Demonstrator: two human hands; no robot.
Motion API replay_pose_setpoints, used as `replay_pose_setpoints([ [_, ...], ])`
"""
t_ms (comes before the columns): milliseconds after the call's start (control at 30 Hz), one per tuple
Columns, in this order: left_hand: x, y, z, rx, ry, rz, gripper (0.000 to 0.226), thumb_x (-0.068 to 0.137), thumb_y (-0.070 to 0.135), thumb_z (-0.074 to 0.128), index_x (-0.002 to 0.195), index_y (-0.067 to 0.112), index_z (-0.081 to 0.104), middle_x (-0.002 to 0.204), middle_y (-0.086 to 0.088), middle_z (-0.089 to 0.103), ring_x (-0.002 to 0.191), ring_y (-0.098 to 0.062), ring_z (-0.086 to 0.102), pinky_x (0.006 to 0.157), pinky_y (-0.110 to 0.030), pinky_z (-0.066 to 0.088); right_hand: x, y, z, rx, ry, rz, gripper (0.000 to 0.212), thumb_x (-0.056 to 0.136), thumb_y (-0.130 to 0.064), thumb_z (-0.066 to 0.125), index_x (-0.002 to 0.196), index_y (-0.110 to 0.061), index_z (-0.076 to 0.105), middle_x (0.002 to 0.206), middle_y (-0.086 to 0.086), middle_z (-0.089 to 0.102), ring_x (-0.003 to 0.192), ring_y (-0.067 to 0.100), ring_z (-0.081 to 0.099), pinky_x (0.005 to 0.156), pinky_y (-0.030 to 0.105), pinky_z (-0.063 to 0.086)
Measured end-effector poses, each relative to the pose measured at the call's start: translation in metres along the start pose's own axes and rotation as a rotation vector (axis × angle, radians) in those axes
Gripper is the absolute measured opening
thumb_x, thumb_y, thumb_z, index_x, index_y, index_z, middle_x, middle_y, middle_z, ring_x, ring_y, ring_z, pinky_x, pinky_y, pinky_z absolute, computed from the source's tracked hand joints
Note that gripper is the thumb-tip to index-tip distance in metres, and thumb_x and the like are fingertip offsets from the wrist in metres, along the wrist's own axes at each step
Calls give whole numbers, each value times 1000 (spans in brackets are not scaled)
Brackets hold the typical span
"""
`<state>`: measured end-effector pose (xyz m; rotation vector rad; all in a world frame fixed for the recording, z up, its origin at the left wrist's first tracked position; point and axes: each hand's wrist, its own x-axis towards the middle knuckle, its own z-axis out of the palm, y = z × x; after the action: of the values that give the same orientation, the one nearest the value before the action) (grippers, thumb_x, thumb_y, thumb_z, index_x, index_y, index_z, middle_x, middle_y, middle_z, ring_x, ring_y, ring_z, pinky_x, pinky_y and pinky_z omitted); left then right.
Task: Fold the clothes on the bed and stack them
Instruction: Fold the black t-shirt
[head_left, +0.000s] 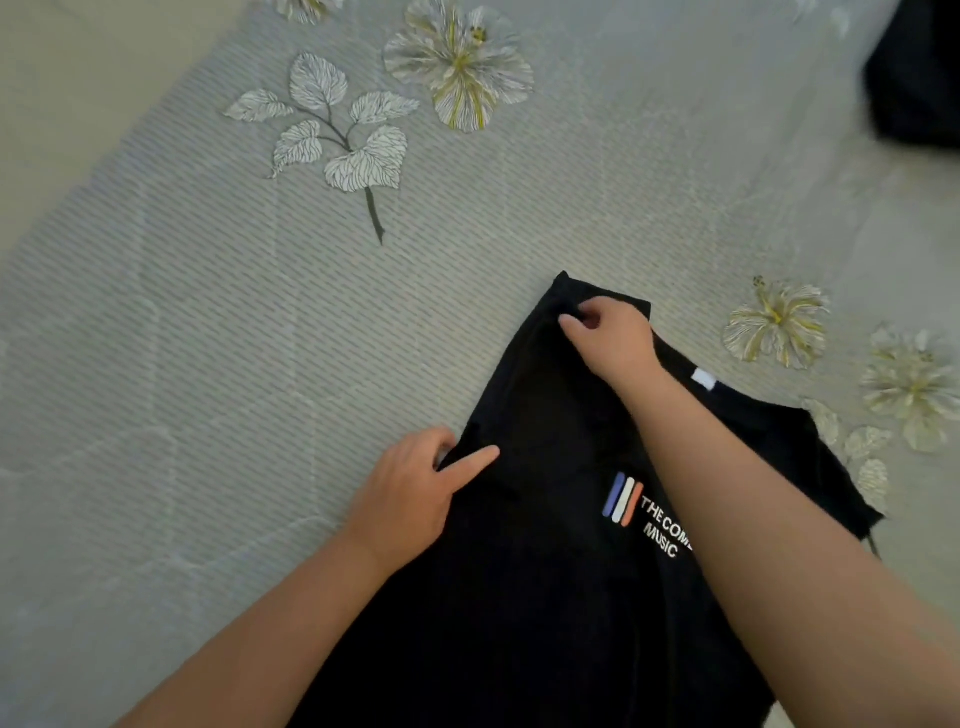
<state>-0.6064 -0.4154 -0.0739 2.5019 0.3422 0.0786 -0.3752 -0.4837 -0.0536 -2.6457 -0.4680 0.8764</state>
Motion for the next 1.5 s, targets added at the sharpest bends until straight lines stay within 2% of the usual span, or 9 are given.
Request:
replay_pose_setpoints([
  [67,2,-3,0,17,18,13,45,55,-13,75,94,10,74,75,-18,64,57,-28,62,53,-31,53,11,-11,3,-6,-5,-46,19,91,-19,51,73,-17,52,67,-9,47,73,14,48,70,24,36],
  [133,3,-7,0,38,47,-35,29,63,-7,63,88,5,74,72,-19,64,55,-31,61,51,-33,52,19,-17,8,5,53,-97,14,92,-16,50,80,-11,56,61,-9,41,73,13,44,63,19,30],
  [333,-1,-16,8,156,117,-34,38,71,6,38,88,4,73,76,-20,64,56,-34,59,52,-39,48,23,-20,22,-56,173,-205,31,93,-20,50,119,-3,55,116,13,58,106,23,52,86,25,37],
  [633,-3,-15,6,126,113,-27,40,79,13,41,106,-6,64,83,-28,62,66,-41,60,60,-48,48,-96,55,46,-8,457,-217,32,86,-10,58,114,5,58,112,21,59,106,35,54,92,40,40],
  [800,-43,-1,3,90,-8,-268,61,84,22,62,129,-12,39,106,-33,55,96,-47,52,85,-53,41,-235,150,87,-76,587,125,34,76,-5,60,105,13,61,108,31,59,102,46,57,89,54,42],
  [933,-126,22,14,185,-46,-344,59,79,7,67,127,-15,40,105,-39,53,95,-51,52,84,-55,41,-343,205,134,-22,494,633,51,84,-23,61,121,10,49,124,32,49,116,45,45,97,52,32],
  [1033,-186,40,19,231,-60,-424,52,82,2,62,128,-11,42,102,-38,52,91,-50,51,78,-55,42,-394,222,162,46,431,854,40,87,-24,59,111,8,54,110,30,55,104,42,50,87,46,37],
  [1367,-230,4,-15,546,-308,-373,50,88,-3,45,137,4,36,118,-31,44,103,-43,43,85,-50,36,-429,283,161,40,347,674,20,96,-15,36,93,2,45,86,31,59,78,43,56,64,37,31],
  [1500,-240,10,-9,531,-124,-269,51,78,-15,49,128,-5,46,125,-39,41,112,-53,40,91,-61,30,-437,277,167,-91,516,530,25,89,-6,50,107,11,53,98,33,58,89,46,56,78,49,39],
])
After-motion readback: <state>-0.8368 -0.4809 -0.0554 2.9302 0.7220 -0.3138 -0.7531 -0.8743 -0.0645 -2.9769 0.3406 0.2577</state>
